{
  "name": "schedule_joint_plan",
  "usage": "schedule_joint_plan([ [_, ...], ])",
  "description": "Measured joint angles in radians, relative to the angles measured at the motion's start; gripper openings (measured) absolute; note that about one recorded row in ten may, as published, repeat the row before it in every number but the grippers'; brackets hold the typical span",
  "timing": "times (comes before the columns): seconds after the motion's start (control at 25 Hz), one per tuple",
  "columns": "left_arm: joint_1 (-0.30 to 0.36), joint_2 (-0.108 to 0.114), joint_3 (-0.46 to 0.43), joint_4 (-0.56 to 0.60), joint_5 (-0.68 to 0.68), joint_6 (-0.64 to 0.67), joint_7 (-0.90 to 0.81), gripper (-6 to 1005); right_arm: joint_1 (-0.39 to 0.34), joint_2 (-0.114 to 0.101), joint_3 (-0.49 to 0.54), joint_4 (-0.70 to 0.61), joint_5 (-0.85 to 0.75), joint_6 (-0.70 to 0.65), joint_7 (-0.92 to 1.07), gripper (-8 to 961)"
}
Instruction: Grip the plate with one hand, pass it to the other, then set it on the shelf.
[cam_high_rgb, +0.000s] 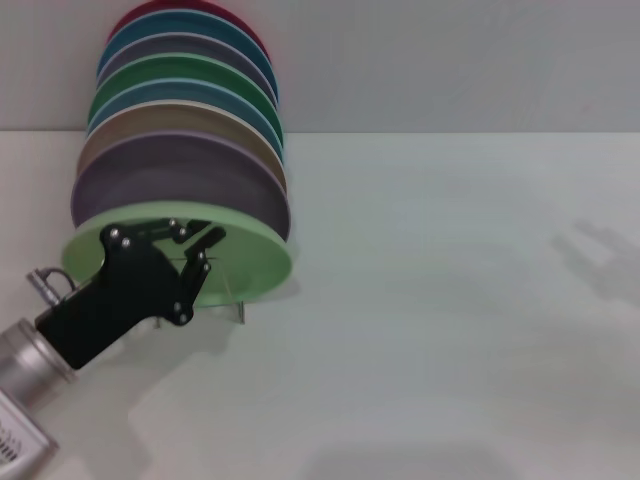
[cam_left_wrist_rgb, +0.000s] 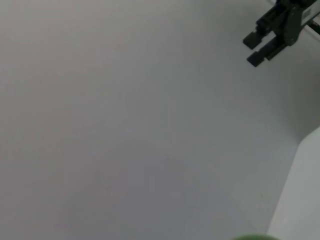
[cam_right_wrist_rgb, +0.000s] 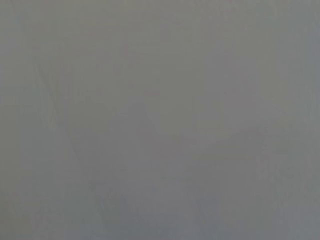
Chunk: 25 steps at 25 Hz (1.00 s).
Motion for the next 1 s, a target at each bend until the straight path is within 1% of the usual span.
schedule_joint_plan([
  [0.04, 0.0, 0.0, 0.0, 0.0, 0.0, 0.0, 0.0, 83, 0.0, 0.0, 0.0, 0.0, 0.0, 0.0, 0.0, 591],
  [0.2, -0.041, 0.01, -0.013, -0.001, -0.001, -0.016, -0.048, 75, -0.004, 0.0, 0.0, -0.001, -0.007, 0.0, 0.0, 591],
  [0.4, -0.051, 0.013, -0.015, -0.009, -0.001, -0.047, -0.054, 66, -0.004, 0.001, 0.0, -0.002, -0.01, 0.0, 0.0, 591],
  [0.6, -0.045, 0.009, -0.016, -0.011, 0.0, -0.039, -0.054, 67, -0.001, 0.001, 0.0, -0.004, -0.012, 0.0, 0.0, 591],
  [0.76, -0.007, 0.005, -0.01, -0.013, 0.005, 0.052, -0.031, 68, -0.001, 0.002, 0.0, -0.004, -0.021, 0.001, 0.001, 592],
  [0.8, 0.041, 0.0, -0.012, -0.015, 0.005, 0.142, -0.011, 68, -0.001, 0.002, 0.0, -0.004, -0.023, 0.001, 0.002, 592],
  [0.88, 0.051, -0.001, -0.014, -0.014, 0.004, 0.157, -0.008, 69, -0.004, 0.002, 0.0, -0.005, -0.025, 0.0, 0.002, 592],
  [0.92, 0.087, -0.006, -0.04, -0.017, -0.002, 0.188, -0.006, 70, -0.006, 0.002, 0.001, -0.006, -0.026, -0.001, 0.002, 592],
  [0.96, 0.107, -0.009, -0.061, -0.02, -0.004, 0.202, -0.005, 72, -0.008, 0.002, 0.003, -0.008, -0.026, -0.002, -0.001, 592],
  [1.0, 0.139, -0.016, -0.114, -0.029, -0.009, 0.216, -0.005, 73, -0.011, 0.003, 0.005, -0.009, -0.026, -0.002, -0.012, 592],
])
